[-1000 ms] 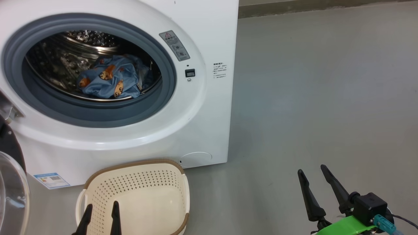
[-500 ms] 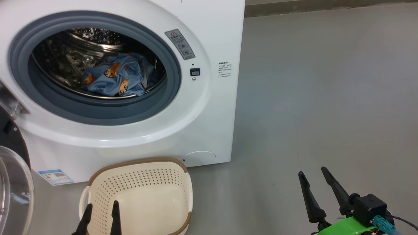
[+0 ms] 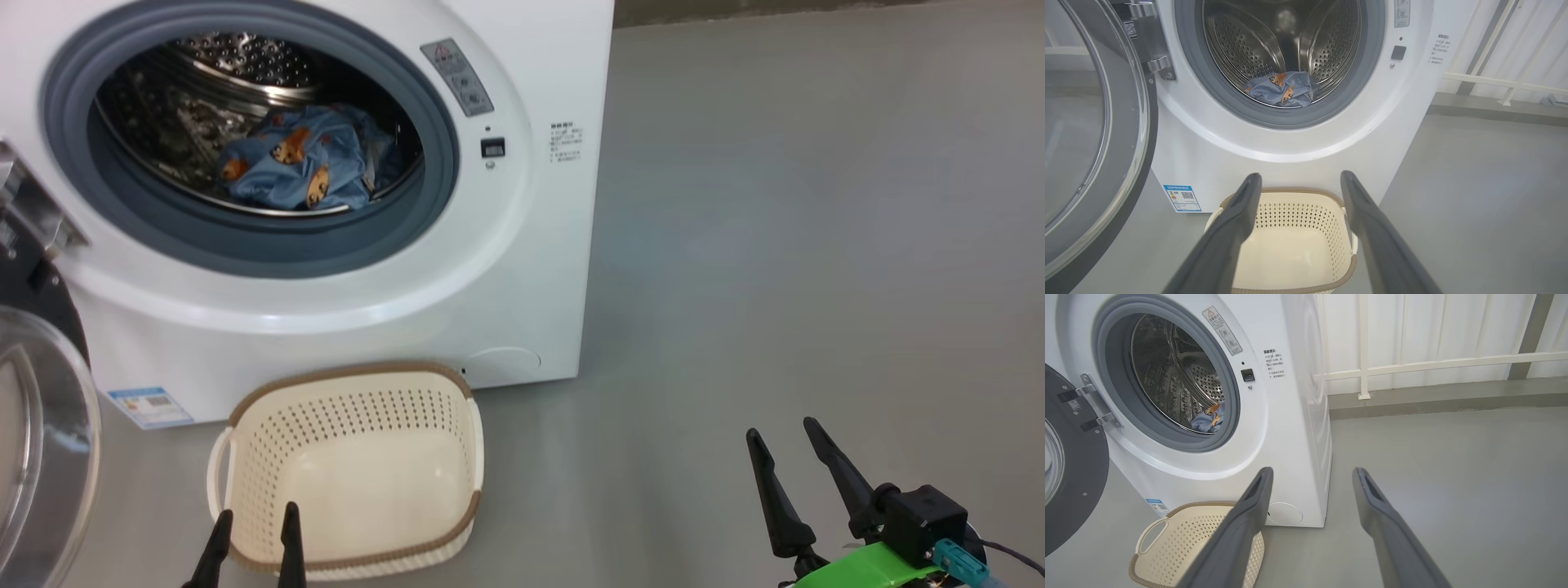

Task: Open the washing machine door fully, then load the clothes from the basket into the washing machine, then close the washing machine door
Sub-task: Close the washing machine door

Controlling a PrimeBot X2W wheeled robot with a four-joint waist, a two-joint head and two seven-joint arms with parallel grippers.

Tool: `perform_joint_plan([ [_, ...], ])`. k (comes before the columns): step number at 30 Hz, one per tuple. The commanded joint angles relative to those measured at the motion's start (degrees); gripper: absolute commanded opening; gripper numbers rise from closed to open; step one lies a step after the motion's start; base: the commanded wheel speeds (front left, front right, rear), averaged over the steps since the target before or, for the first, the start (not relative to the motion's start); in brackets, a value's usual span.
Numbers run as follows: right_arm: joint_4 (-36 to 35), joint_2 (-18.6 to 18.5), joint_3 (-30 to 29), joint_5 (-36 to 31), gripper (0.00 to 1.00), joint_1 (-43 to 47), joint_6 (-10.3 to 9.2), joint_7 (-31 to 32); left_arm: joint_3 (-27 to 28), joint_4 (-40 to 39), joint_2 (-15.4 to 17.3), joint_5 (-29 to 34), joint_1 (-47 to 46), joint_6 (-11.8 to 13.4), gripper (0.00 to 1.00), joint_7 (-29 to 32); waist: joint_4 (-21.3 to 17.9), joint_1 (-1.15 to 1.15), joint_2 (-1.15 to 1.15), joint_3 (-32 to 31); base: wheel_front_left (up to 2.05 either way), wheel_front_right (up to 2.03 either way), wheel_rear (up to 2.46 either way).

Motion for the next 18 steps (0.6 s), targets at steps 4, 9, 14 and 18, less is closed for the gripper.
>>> perform_joint_plan([
  [4,-1.32,-0.23,1.43,-0.62,1.0,-1.03,0.16,-0.28,1.89,-1.3,0.54,0.96,-1.56,0.24,1.0,-0.37,-0.08,-0.01,0.0,0.36,-1.79,1.79,0.01],
  [9,-1.2,-0.2,1.5,-0.57,1.0,-1.19,0.16,-0.28,1.99,-1.42,0.54,1.19,-1.68,0.6,1.0,-0.37,-0.25,-0.01,0.0,0.65,-1.18,1.18,0.0],
  [14,-1.18,-0.18,1.44,-0.59,1.0,-1.28,0.16,-0.28,1.91,-1.65,0.54,1.25,-1.78,0.61,1.0,-0.37,-0.35,-0.01,0.0,0.91,-0.49,0.49,0.0],
  [18,-1.21,-0.17,1.38,-0.6,1.0,-1.26,0.16,-0.28,2.17,-1.4,0.54,1.43,-2.16,0.24,1.0,-0.37,-0.16,-0.01,0.0,1.09,-0.02,0.02,0.0],
])
